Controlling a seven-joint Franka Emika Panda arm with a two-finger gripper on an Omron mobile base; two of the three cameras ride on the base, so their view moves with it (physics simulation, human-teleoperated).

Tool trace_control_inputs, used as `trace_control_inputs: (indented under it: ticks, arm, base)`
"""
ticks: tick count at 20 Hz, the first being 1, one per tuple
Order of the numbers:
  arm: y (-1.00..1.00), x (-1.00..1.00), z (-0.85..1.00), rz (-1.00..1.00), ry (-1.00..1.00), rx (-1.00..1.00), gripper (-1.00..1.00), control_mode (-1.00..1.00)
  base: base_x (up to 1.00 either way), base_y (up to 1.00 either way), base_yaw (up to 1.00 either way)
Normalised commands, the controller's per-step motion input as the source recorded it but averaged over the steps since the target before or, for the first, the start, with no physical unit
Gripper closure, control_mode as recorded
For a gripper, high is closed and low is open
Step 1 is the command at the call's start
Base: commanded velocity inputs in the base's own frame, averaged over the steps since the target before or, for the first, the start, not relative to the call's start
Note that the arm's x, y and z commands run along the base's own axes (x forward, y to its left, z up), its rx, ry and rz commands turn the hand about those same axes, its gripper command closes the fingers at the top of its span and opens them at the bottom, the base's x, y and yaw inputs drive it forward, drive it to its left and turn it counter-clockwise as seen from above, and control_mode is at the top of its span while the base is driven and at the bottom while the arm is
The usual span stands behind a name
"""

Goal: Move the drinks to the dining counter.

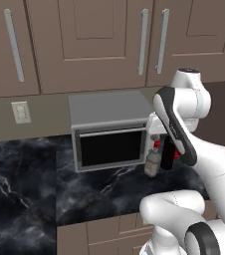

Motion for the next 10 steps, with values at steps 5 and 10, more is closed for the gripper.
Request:
trace_control_inputs:
  ticks: [5, 10]
  arm:
    - [0.0, 0.28, -0.3, -0.08, 0.0, 0.0, -1.0, -1.0]
    - [0.0, 0.21, -0.21, -0.13, 0.0, 0.0, -1.0, -1.0]
  base:
    - [0.0, 0.0, 0.0]
    - [0.0, 0.0, 0.0]
